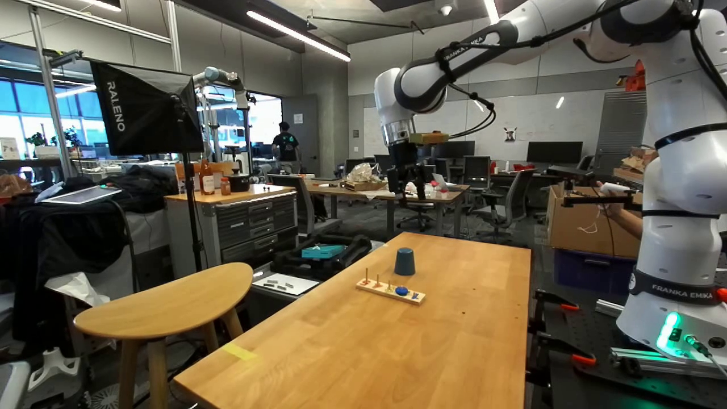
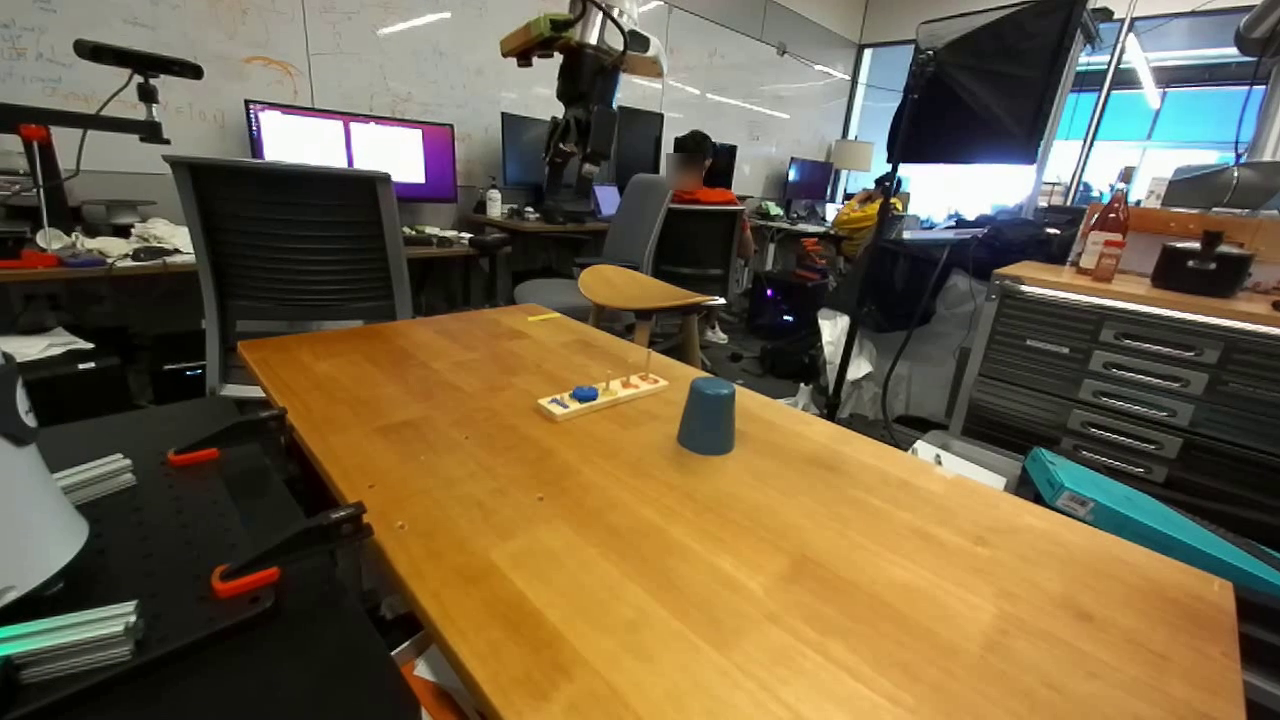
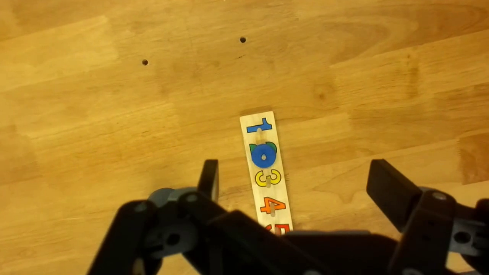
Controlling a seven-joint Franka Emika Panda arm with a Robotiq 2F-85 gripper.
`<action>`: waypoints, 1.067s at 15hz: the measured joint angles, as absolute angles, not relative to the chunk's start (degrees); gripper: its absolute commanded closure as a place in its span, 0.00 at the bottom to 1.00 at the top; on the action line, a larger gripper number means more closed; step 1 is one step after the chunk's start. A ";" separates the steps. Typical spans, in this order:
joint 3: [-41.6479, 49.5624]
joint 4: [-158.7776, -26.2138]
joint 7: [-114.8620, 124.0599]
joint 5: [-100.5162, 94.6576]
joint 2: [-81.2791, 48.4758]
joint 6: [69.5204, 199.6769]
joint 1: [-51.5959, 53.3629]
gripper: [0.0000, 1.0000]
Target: Remove the blue object from the wooden object and put it on the table
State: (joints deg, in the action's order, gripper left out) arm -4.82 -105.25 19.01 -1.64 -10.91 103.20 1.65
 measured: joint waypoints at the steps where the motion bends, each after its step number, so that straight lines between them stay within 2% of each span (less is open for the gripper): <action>1: -4.30 -106.57 18.97 -1.64 -11.46 105.69 1.62 0.00; 7: -1.77 -115.11 18.92 -1.64 -17.42 121.38 1.42 0.00; 16: -1.65 -117.86 18.88 0.97 -25.68 135.81 1.74 0.00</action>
